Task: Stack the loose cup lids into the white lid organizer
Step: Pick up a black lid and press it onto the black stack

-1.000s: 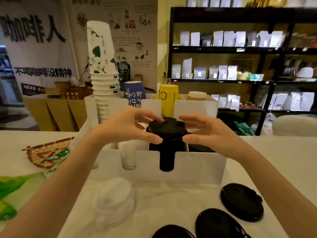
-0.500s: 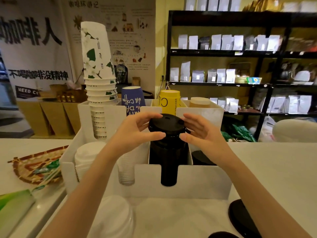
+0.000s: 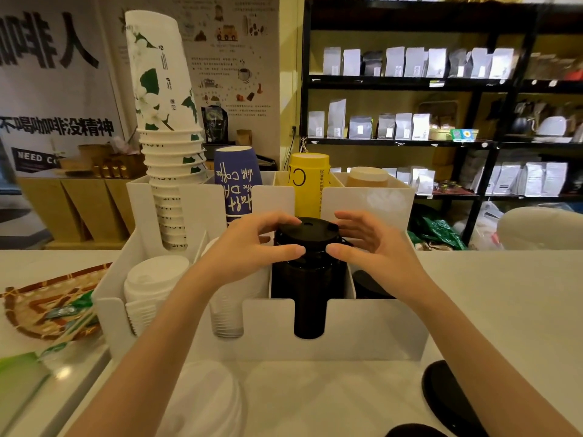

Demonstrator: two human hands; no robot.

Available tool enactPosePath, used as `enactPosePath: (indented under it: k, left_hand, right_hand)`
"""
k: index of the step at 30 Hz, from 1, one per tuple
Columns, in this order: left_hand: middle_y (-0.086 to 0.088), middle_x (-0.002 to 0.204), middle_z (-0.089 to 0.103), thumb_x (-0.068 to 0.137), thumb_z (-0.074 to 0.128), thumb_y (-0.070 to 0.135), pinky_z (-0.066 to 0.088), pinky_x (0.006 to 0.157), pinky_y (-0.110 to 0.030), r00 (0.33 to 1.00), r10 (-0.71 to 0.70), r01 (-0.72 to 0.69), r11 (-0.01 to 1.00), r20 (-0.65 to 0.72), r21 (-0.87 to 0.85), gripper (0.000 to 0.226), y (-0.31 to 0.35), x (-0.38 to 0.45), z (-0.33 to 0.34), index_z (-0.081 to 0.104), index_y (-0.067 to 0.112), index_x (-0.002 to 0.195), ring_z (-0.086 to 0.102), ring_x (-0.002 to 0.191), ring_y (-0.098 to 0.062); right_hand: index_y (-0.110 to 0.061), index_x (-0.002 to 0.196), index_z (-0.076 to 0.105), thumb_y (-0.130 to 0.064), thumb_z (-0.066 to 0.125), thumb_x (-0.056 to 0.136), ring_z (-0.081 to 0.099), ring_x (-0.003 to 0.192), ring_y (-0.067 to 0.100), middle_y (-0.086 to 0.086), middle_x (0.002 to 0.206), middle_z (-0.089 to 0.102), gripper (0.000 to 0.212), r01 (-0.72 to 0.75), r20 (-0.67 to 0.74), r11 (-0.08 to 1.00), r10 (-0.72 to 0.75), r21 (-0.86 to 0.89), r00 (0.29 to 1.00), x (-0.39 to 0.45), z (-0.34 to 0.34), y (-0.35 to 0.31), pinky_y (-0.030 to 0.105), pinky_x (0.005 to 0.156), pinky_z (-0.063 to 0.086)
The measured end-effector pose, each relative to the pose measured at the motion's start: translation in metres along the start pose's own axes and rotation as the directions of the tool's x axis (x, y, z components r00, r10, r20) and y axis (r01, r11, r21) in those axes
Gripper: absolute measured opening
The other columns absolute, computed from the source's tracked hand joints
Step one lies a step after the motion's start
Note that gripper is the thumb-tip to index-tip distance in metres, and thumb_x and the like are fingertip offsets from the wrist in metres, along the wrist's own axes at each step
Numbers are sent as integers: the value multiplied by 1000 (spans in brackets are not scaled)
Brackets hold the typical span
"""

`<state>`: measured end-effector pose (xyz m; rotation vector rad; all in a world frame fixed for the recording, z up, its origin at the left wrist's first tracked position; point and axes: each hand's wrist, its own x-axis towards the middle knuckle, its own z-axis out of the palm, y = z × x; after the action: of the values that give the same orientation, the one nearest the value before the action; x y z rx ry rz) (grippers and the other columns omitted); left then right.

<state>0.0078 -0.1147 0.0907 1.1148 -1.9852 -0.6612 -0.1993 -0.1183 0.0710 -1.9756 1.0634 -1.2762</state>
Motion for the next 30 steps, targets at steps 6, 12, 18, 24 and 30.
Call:
enactPosePath:
  k: [6,12,18,24,30]
  left_hand:
    - [1,122,58,76,67,23,41,103,-37,999,-18,19,999,28,-34,38,1,-1,-1,58,25,113,52,115,-14]
    - [0,120,58,75,67,20,40,101,-31,999,-17,17,1000,38,-10,40,3,-1,2,58,24,114,52,114,-15]
    - [7,117,55,73,69,21,37,101,-26,1000,20,-21,998,18,62,43,5,-1,7,56,27,113,50,115,-12]
    - [10,115,54,75,67,27,38,92,-19,998,58,-56,994,-16,98,41,6,0,11,56,27,115,49,108,-7]
    - [16,119,46,76,64,33,38,85,-10,1000,21,-21,998,-2,54,43,1,2,13,53,30,117,45,112,-5]
  right_hand:
    - [-30,117,49,-28,69,74,55,104,2,-20,105,56,48,30,-28,996,-33,-80,999,-3,2,-7,15,88,43]
    - [-32,115,49,-30,73,69,54,101,-1,-24,101,54,51,7,-11,994,-9,-108,1000,-3,0,-8,15,85,43]
    - [-29,115,49,-28,74,68,54,104,6,-17,102,56,53,-16,16,989,18,-148,1000,-4,-1,-11,22,89,43]
    - [-26,118,49,-29,72,71,53,102,3,-17,101,56,52,-10,27,983,16,-185,1000,-5,-2,-15,25,92,41]
    - [-25,119,50,-37,68,73,52,99,6,-10,104,56,51,61,7,949,-62,-309,998,-6,2,-15,10,77,37]
